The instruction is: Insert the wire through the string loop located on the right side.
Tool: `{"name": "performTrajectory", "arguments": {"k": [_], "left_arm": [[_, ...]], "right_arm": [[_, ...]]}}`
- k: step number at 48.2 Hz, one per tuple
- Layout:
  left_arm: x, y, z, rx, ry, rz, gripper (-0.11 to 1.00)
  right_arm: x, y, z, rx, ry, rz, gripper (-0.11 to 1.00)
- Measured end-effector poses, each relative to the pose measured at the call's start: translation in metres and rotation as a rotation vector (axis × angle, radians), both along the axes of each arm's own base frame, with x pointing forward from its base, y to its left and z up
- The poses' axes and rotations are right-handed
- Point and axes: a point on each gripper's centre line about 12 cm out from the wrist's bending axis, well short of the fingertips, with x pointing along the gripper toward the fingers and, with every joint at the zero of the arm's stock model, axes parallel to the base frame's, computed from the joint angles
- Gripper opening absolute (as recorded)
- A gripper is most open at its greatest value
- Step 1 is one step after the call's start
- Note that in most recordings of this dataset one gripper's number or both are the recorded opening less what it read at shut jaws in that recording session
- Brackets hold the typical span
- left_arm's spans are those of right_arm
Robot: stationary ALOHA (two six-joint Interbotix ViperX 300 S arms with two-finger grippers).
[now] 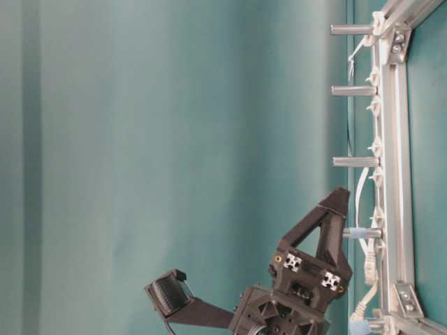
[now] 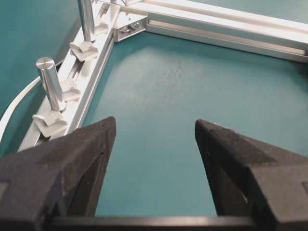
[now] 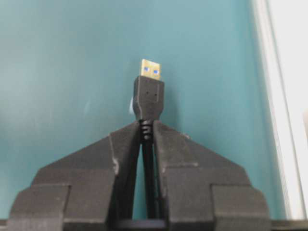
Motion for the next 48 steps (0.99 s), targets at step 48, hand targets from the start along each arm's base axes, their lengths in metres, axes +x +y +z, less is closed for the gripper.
{"name": "performTrajectory", "arguments": {"k": [48], "left_arm": [[0.000,0.000,0.000,-0.001,0.000,0.000,0.68]], "right_arm": [[-0.002,-0.004,0.038,-0.019,-0.019,-0.011,0.11]]}}
